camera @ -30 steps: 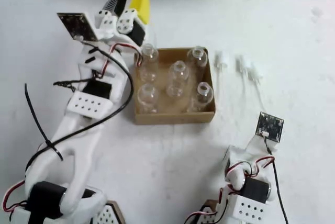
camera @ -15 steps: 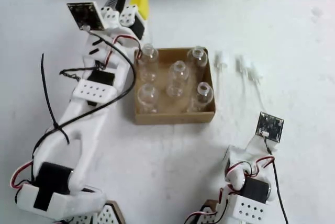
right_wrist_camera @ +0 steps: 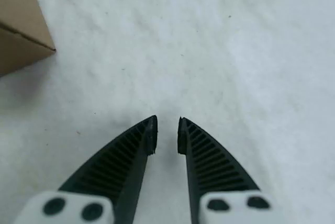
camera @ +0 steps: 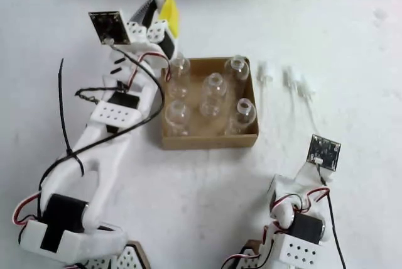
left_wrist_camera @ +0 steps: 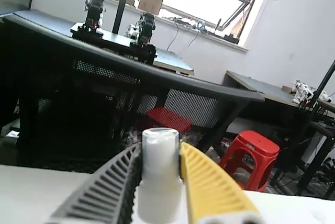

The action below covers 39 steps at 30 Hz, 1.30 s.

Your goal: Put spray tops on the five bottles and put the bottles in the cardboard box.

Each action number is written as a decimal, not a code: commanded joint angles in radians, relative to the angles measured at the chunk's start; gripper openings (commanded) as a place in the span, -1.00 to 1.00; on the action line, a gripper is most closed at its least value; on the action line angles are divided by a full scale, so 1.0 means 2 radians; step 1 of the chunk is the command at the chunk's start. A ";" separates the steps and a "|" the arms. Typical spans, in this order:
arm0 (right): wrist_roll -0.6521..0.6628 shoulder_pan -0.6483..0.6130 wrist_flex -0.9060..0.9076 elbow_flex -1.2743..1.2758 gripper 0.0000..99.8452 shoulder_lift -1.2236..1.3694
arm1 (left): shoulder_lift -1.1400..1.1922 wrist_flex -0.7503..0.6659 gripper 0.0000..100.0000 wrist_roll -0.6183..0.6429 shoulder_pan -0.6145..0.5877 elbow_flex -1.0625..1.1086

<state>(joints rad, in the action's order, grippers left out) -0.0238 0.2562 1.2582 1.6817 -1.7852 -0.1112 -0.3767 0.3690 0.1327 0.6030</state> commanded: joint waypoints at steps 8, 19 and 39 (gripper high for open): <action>0.000 0.003 0.000 0.005 -0.89 -0.003 | -0.024 -0.113 -0.96 -0.091 0.035 0.073; 0.000 0.003 0.000 0.005 -0.89 -0.003 | -0.021 -0.154 -0.96 -0.122 0.047 0.122; 0.000 0.003 0.000 0.005 -0.89 -0.003 | -0.020 -0.154 -0.95 -0.119 0.030 0.155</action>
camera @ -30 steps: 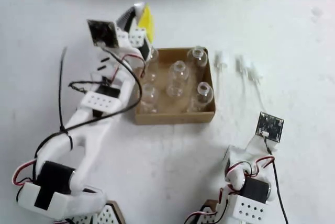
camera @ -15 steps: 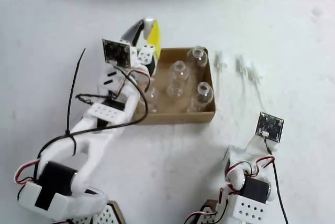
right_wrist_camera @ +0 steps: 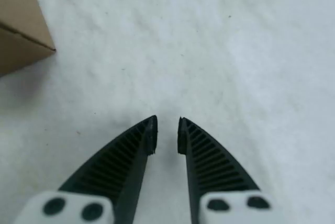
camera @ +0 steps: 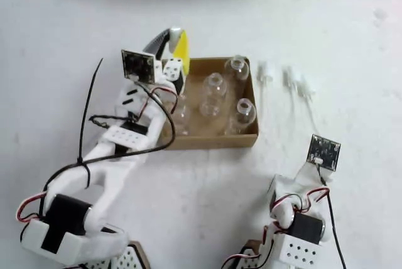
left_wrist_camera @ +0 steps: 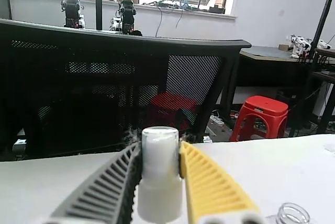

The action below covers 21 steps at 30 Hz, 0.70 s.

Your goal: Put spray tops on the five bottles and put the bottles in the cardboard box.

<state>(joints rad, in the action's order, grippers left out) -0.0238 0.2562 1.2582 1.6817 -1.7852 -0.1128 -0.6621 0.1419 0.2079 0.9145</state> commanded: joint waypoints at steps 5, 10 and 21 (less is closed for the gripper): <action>0.000 0.003 0.000 0.005 -0.89 -0.003 | -0.023 -0.014 -0.95 -0.007 -0.003 0.021; 0.000 0.003 0.000 0.005 -0.89 -0.003 | -0.023 -0.012 -0.95 -0.008 -0.007 0.021; 0.000 0.003 0.000 0.005 -0.89 -0.003 | -0.025 -0.011 -0.72 -0.003 -0.007 0.038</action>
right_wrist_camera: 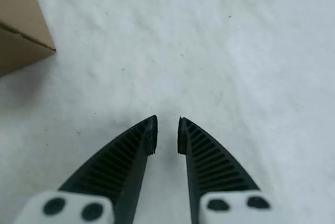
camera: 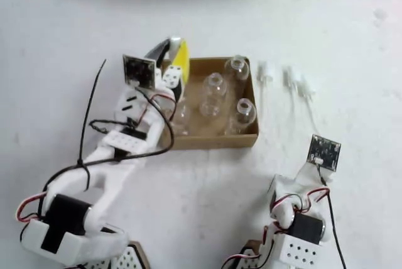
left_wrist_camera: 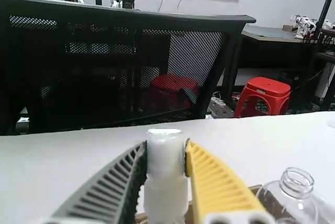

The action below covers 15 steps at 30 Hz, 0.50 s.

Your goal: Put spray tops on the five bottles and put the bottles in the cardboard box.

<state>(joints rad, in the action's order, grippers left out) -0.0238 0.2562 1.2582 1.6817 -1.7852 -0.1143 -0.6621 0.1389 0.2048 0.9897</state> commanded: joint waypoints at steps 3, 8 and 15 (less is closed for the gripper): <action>0.000 0.003 0.000 0.005 -0.89 -0.003 | -0.024 -0.011 -0.75 -0.002 -0.011 0.000; 0.000 0.003 0.000 0.005 -0.89 -0.003 | -0.065 -0.011 -0.78 -0.002 -0.012 0.019; 0.000 0.003 0.000 0.005 -0.89 -0.003 | -0.212 0.108 -0.77 -0.002 -0.018 0.044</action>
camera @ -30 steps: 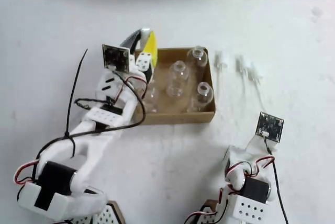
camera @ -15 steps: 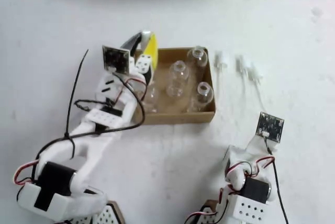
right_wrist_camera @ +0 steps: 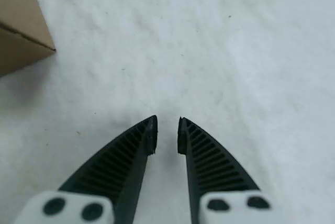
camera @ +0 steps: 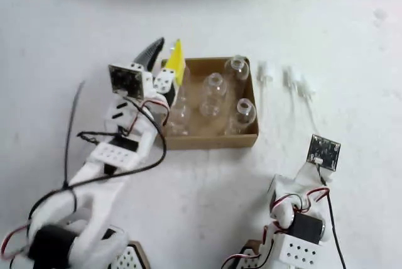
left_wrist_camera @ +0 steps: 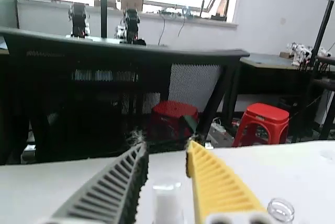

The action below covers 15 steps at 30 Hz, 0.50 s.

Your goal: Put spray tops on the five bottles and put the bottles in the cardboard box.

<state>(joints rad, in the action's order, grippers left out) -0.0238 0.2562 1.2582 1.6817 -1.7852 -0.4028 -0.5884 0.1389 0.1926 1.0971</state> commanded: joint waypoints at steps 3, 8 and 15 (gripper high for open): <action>0.000 0.003 0.000 0.005 -0.89 -0.003 | -0.123 0.193 -0.78 0.001 -0.040 -0.045; 0.000 0.003 0.000 0.005 -0.89 -0.003 | -0.164 0.456 -0.78 0.035 -0.110 -0.175; 0.000 0.003 0.001 0.005 -0.89 -0.003 | -0.068 0.674 -0.78 -0.083 -0.148 -0.328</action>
<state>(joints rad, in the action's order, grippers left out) -0.0238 0.2562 1.2582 1.6817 -1.7852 -0.6130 0.6299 0.0790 -0.0836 0.5815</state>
